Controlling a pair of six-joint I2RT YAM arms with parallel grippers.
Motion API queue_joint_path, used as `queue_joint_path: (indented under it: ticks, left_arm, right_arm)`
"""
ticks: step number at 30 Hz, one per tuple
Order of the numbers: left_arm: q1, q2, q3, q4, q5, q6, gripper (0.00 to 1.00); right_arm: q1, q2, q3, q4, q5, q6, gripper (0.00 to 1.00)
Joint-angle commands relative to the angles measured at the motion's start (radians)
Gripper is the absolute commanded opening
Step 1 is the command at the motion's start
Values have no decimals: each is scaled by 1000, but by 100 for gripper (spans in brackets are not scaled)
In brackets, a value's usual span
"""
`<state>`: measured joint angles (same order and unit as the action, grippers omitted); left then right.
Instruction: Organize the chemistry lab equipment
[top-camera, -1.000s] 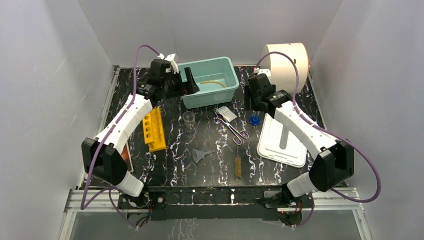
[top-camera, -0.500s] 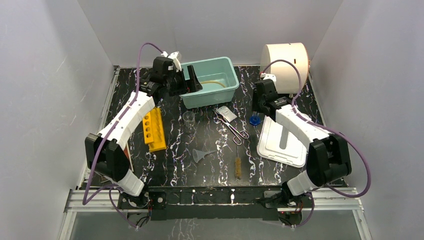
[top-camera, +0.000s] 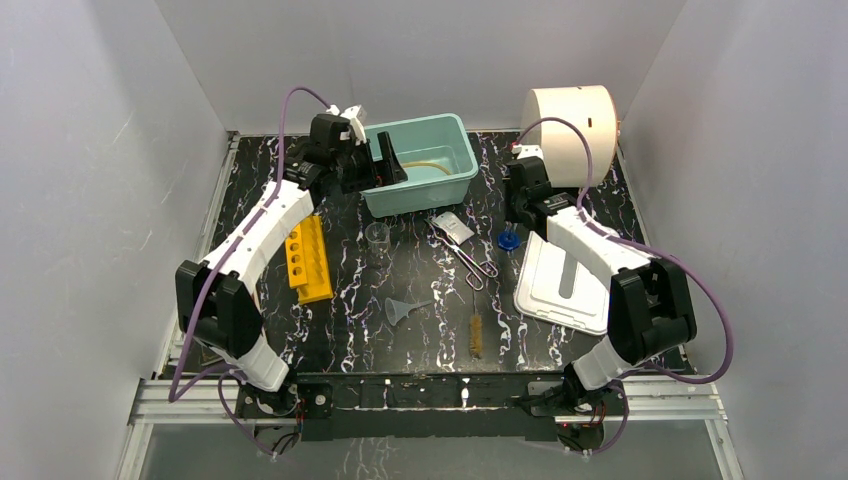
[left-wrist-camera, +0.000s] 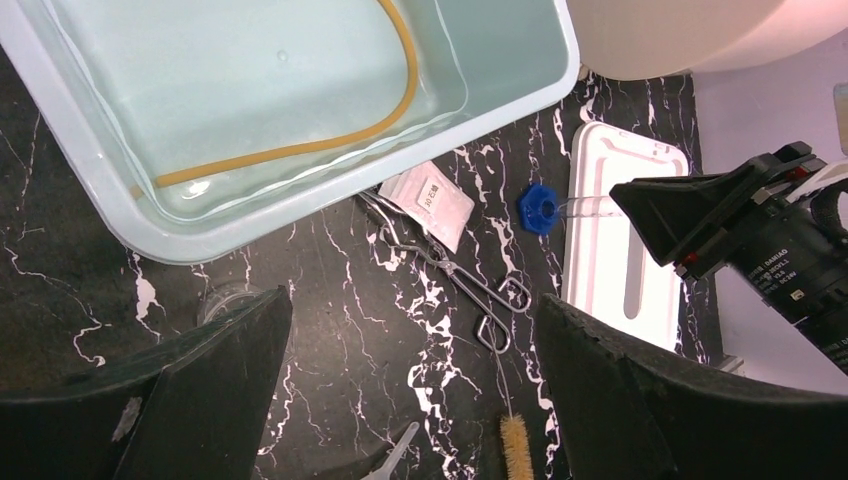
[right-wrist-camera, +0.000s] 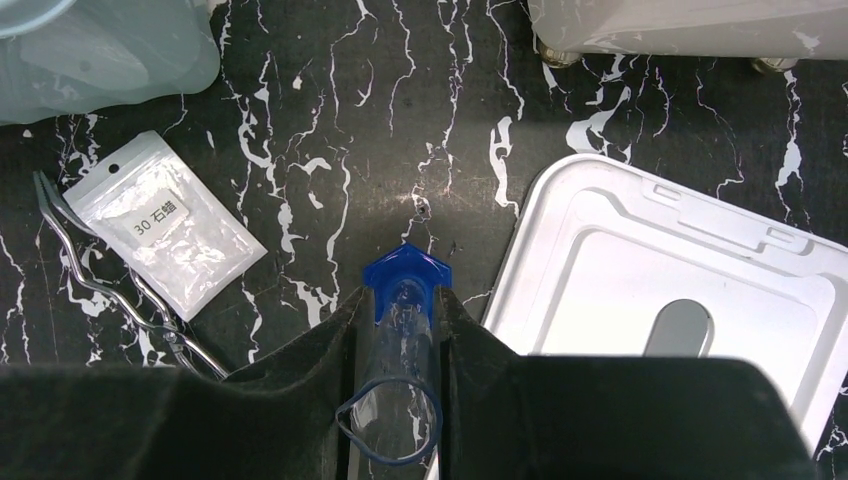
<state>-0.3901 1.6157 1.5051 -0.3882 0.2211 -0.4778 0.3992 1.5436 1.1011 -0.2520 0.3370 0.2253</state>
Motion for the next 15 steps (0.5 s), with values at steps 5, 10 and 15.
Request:
queue_joint_path:
  ticks: [5, 10, 15]
  left_arm:
    - [-35, -2, 10, 47, 27, 25, 89]
    - [-72, 13, 7, 108, 52, 59, 88]
    - [-100, 35, -4, 213, 111, 102, 86]
  right_arm:
    - [-19, -28, 102, -8, -60, -20, 27]
    - [-63, -26, 217, -67, -200, 37, 27]
    - [-96, -13, 319, -117, -403, 88, 27]
